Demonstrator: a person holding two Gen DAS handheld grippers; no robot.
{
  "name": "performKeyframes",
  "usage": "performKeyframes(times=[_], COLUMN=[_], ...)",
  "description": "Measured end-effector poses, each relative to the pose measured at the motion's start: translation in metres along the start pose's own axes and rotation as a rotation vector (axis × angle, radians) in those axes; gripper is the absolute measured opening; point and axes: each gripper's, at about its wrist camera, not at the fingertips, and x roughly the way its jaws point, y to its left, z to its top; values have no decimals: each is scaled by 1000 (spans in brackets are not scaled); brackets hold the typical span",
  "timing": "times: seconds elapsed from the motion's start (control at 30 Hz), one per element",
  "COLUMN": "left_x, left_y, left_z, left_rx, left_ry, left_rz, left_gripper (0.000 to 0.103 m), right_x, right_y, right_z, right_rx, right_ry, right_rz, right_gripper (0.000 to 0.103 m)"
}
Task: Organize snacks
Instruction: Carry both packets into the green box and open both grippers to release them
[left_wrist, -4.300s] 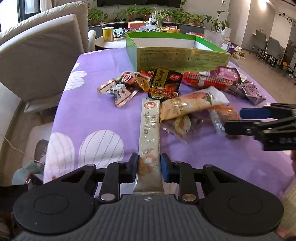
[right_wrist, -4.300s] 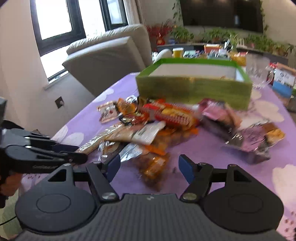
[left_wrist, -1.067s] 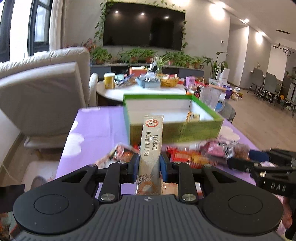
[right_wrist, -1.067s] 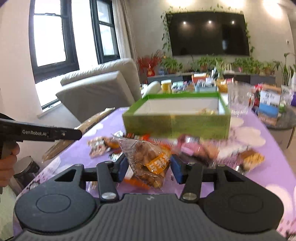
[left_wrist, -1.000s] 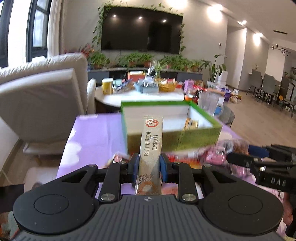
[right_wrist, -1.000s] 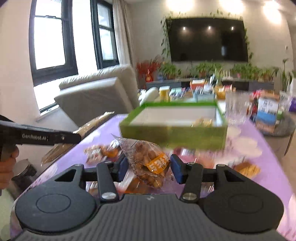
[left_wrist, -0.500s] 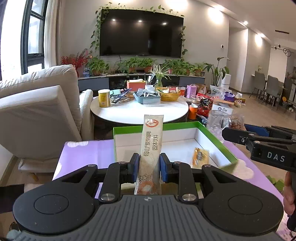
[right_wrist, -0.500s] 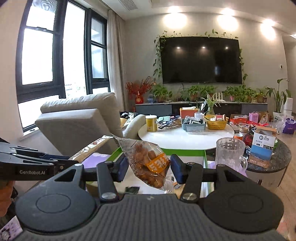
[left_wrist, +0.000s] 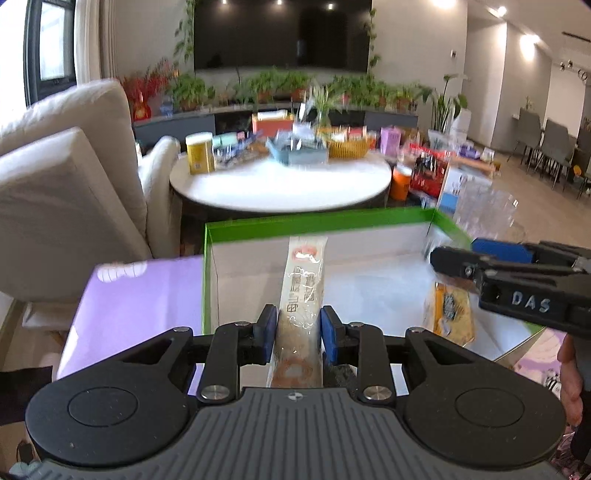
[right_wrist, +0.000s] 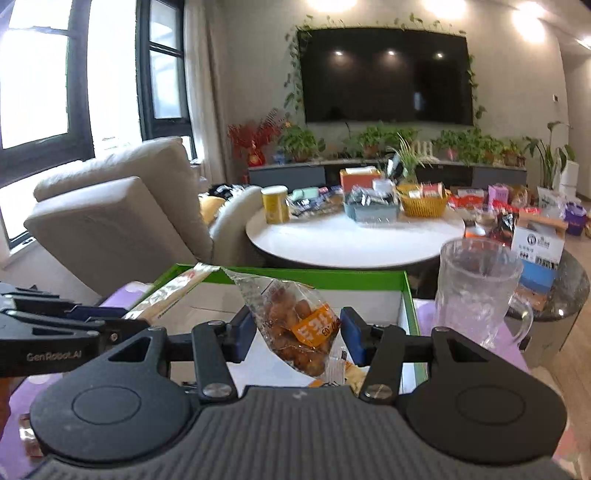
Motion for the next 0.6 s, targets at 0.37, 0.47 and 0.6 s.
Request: performKeyframes(times=[0.37,0.47,0.6], left_x=[-44,-65,-79], left_y=[16,25,40], left_z=[-14,-28,-51], left_rx=[14,9,-21], left_ry=[-43,-43,-13], left_rz=[-9,3,21], left_gripper=[33,33,33], right_x=[-43,-63,-83], right_y=[-12,-12,-10], right_z=[-2,-3,-8], right_rx=[91,79,80], right_ry=[-19,-37,-46], right_rz=[-21,-25,-18], right_gripper=[53,53,53])
